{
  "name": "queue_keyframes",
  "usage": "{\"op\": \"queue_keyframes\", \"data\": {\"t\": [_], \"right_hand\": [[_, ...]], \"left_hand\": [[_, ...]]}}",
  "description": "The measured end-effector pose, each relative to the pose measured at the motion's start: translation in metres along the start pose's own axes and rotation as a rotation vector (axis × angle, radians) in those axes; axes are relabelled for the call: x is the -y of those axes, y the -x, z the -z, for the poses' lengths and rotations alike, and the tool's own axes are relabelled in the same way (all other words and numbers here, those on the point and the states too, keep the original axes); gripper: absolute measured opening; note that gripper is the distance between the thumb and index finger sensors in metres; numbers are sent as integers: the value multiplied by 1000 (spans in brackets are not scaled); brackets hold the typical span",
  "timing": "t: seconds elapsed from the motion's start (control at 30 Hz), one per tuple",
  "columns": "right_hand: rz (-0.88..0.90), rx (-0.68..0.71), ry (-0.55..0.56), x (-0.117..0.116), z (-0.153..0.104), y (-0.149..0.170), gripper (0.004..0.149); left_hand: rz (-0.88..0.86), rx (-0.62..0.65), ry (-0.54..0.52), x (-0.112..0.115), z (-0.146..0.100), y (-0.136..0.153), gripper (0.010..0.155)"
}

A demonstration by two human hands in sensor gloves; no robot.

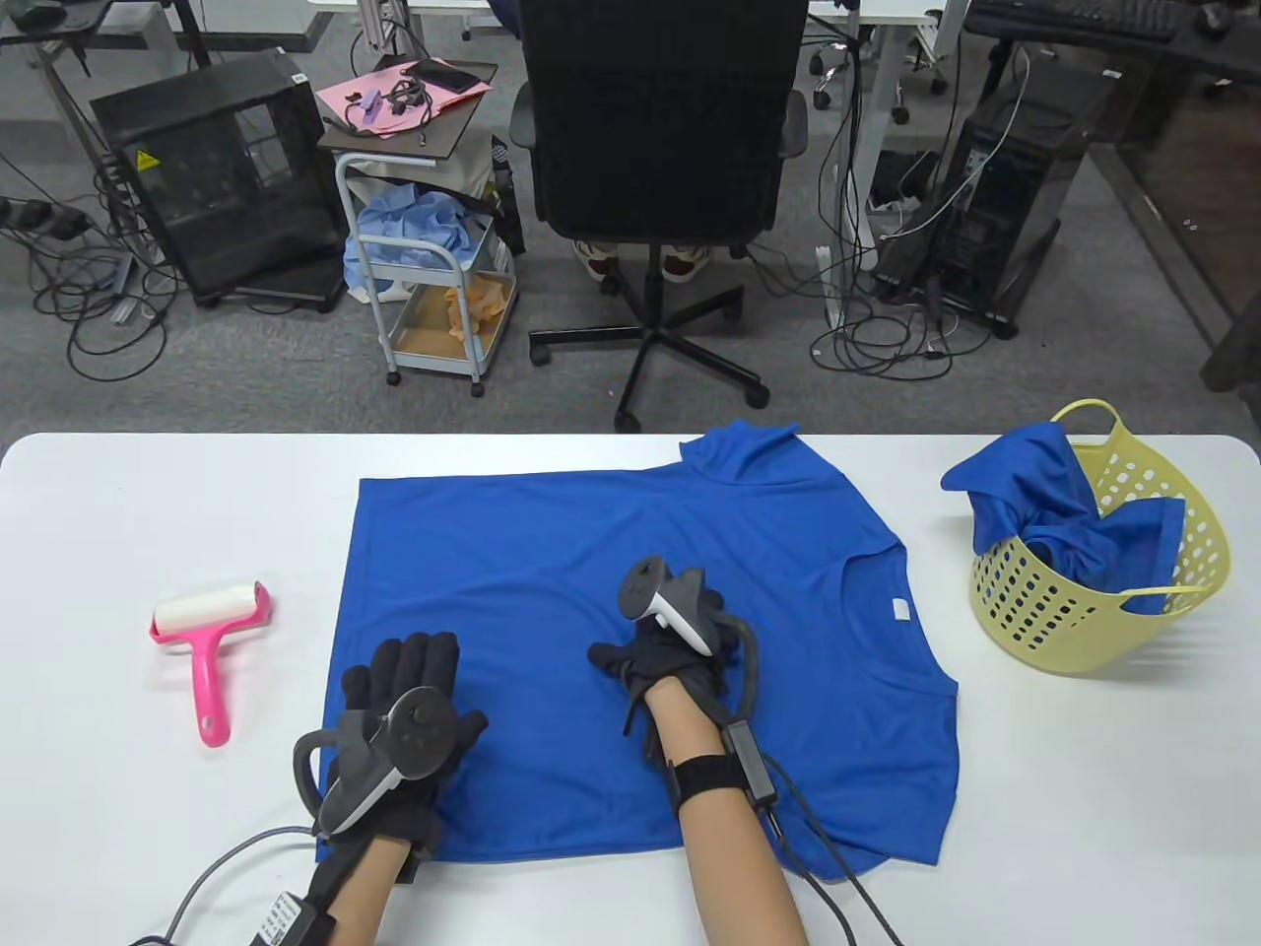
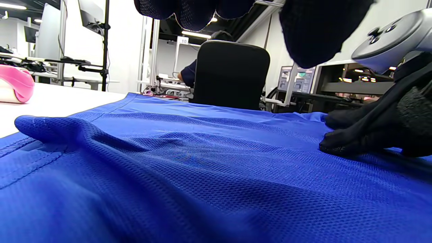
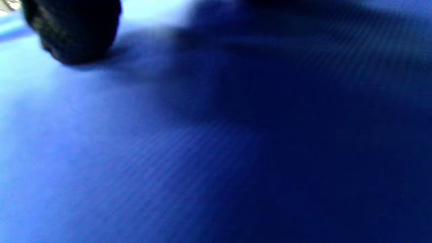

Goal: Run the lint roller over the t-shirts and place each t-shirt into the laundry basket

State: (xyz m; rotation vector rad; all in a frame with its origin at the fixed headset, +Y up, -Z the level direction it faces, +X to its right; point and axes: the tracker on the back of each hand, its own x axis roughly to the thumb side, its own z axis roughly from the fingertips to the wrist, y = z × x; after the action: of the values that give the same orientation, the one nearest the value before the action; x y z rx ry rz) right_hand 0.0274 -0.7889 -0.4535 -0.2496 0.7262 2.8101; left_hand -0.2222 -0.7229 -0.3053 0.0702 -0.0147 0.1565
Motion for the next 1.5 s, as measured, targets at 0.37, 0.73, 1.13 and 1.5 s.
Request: {"op": "queue_keyframes", "data": {"t": [0.37, 0.73, 1.13, 1.5], "right_hand": [[-124, -86, 285, 18, -19, 17, 66], [203, 86, 362, 71, -53, 74, 39], [256, 232, 746, 283, -167, 120, 37], [239, 12, 1206, 401, -223, 190, 35]], "left_hand": [[-29, -2, -16, 1, 2, 2, 79], [-23, -9, -18, 4, 2, 3, 77], [-59, -15, 0, 10, 4, 9, 77], [-76, -49, 6, 12, 8, 23, 76]]}}
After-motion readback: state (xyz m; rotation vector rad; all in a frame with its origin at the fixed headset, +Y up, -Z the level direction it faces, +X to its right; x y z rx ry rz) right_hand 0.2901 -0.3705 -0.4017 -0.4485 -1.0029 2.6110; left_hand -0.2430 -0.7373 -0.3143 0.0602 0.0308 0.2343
